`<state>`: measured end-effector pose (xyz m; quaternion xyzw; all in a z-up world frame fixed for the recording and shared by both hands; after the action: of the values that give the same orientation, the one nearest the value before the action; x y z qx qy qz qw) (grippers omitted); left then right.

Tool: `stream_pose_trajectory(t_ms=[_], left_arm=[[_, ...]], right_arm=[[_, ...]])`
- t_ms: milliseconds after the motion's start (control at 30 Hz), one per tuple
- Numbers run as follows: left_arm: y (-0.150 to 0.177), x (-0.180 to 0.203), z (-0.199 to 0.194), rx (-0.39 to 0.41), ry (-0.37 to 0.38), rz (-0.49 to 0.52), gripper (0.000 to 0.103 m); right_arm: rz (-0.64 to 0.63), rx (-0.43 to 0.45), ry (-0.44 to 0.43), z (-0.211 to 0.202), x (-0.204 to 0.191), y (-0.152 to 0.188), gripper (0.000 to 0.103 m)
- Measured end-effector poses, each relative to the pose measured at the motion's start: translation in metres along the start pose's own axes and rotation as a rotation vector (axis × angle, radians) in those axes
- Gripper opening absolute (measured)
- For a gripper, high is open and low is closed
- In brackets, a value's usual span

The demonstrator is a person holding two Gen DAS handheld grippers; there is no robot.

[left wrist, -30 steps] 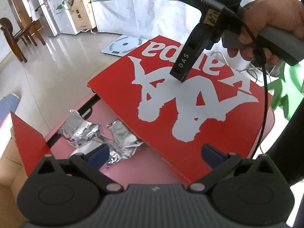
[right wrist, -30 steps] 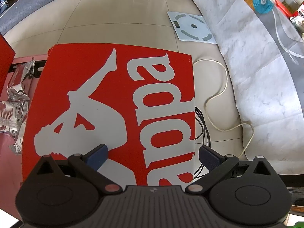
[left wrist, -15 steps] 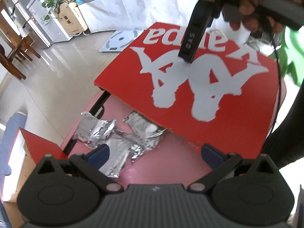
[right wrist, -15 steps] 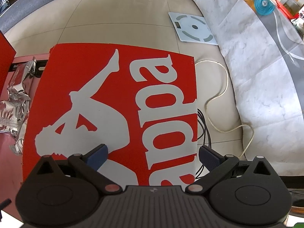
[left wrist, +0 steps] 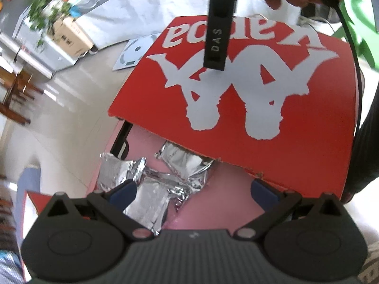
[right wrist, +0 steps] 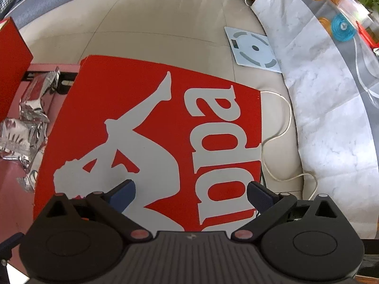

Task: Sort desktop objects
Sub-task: 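Lower the open left tool toward a silver packet while the right tool holds the lid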

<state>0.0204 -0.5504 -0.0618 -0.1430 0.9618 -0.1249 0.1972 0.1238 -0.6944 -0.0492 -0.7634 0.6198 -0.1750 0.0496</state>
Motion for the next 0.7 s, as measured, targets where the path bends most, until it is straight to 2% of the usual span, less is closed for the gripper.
stream_pose_trajectory(t_ms=[400,567,700], left_arm=[[-0.002,-0.008,0.018,-0.035,-0.024,0.156,0.103],[-0.007,-0.004,0.031,-0.046,-0.009,0.246,0.103],[-0.011,-0.005,0.037,-0.044,0.03,0.284,0.103]], right_arm=[[-0.011,-0.01,-0.004,-0.001,0.001,0.0,0.1],[-0.029,-0.011,-0.001,-0.001,-0.001,-0.001,0.1],[-0.026,-0.015,-0.014,0.0,0.001,-0.001,0.1]])
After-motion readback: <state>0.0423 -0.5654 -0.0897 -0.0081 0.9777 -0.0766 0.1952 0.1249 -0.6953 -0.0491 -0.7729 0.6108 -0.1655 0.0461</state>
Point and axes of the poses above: each gripper's, at about its wrist camera, not at the fingertips, and z roughly the way its jaws point, x to its right, y to its underside, the point moved 3 cm from there along z, roughly the way its jaws point
